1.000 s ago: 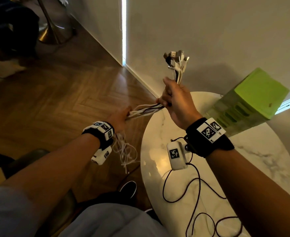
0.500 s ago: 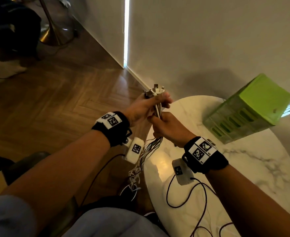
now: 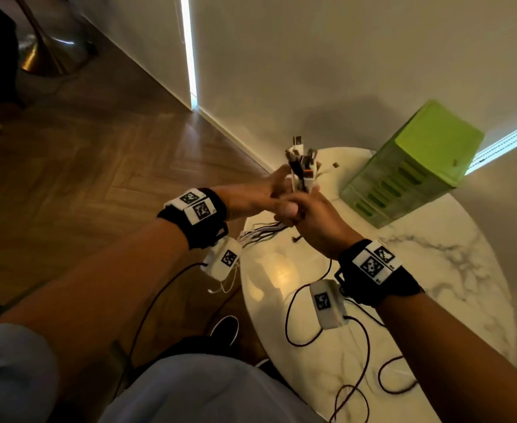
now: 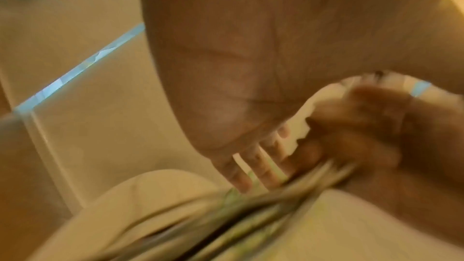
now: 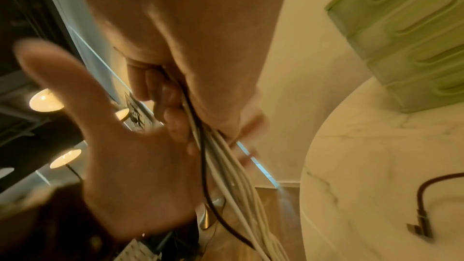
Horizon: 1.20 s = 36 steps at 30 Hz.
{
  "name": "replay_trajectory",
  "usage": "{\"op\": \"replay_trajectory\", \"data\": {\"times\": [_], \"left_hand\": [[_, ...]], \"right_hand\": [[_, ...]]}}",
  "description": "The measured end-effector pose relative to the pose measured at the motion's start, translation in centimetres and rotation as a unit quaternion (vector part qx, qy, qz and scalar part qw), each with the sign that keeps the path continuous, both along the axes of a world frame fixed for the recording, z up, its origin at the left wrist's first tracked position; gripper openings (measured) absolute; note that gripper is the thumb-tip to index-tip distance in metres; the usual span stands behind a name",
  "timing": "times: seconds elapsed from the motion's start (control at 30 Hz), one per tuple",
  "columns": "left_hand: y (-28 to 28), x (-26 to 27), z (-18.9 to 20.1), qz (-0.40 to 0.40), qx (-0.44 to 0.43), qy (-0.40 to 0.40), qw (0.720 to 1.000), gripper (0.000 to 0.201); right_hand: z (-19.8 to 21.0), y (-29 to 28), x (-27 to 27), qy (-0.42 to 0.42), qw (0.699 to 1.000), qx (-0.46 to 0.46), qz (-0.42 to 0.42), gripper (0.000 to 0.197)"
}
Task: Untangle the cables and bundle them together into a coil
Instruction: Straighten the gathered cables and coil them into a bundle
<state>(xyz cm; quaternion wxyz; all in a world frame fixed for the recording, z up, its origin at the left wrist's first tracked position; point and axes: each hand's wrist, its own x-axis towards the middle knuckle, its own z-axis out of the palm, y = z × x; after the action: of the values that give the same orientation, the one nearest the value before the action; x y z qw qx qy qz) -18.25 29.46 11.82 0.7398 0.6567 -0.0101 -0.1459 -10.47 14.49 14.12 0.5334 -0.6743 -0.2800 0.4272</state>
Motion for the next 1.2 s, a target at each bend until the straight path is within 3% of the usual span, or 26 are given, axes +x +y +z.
{"op": "replay_trajectory", "data": {"times": [0.1,0.17,0.23,0.27,0.33,0.4,0.47,0.57,0.67,0.73,0.83,0.93,1.0,1.1,1.2], "left_hand": [[-1.5,-0.1,-2.8,-0.124,0.186,0.127,0.966,0.07],[-1.5,0.6,-4.4,-0.194,0.274,0.134,0.932,0.045],[0.3,1.4,-4.7,-0.2,0.368,0.135,0.898,0.032],[1.8,1.7,-4.5,-0.165,0.399,0.132,0.892,0.03],[4.3,2.0,-3.6,-0.017,0.413,0.088,0.906,0.024],[5.0,2.2,-3.2,0.141,0.457,0.015,0.878,0.021],[3.9,2.0,-3.9,0.189,0.479,0.014,0.857,0.024],[1.3,0.7,-5.7,0.018,0.415,0.11,0.903,0.048],[-0.5,-0.5,-5.9,-0.116,0.246,0.18,0.945,0.077],[-1.1,-0.6,-4.7,-0.097,0.146,0.162,0.971,0.099],[-2.2,0.6,-1.7,-0.025,0.059,0.061,0.996,0.128],[-4.3,2.4,1.2,-0.017,0.038,-0.033,0.999,0.108],[-5.5,3.4,2.5,-0.006,0.056,-0.028,0.998,0.094],[-6.8,4.6,3.3,0.021,0.121,-0.059,0.991,0.045],[-8.6,5.5,3.3,-0.014,0.179,-0.111,0.977,0.026]], "right_hand": [[1.0,-1.1,0.8,0.089,0.995,0.033,0.04,0.022],[1.6,-1.4,1.6,0.112,0.989,0.042,0.081,0.028],[2.3,-1.9,2.6,0.118,0.985,0.048,0.119,0.029],[2.5,-2.0,3.1,0.103,0.985,0.047,0.128,0.029],[2.6,-2.1,3.5,0.045,0.993,0.046,0.097,0.026],[2.2,-1.5,3.0,0.04,0.996,0.077,0.007,0.028],[1.8,-0.6,2.4,0.067,0.987,0.11,-0.098,0.034],[1.7,0.1,2.5,0.103,0.97,0.12,-0.184,0.035],[1.7,-1.1,3.1,0.058,0.982,0.091,-0.155,0.037],[1.2,-2.0,3.2,0.002,0.992,0.047,-0.116,0.037],[1.2,-3.3,2.7,-0.033,0.997,0.022,-0.07,0.027],[1.8,-4.3,2.0,-0.1,0.995,0.011,-0.023,0.023],[2.1,-5.3,1.6,-0.125,0.992,0.001,-0.025,0.03],[1.6,-7.3,1.3,-0.102,0.994,-0.019,-0.023,0.032],[0.3,-9.3,0.6,-0.048,0.997,0.014,-0.064,0.031]]}}
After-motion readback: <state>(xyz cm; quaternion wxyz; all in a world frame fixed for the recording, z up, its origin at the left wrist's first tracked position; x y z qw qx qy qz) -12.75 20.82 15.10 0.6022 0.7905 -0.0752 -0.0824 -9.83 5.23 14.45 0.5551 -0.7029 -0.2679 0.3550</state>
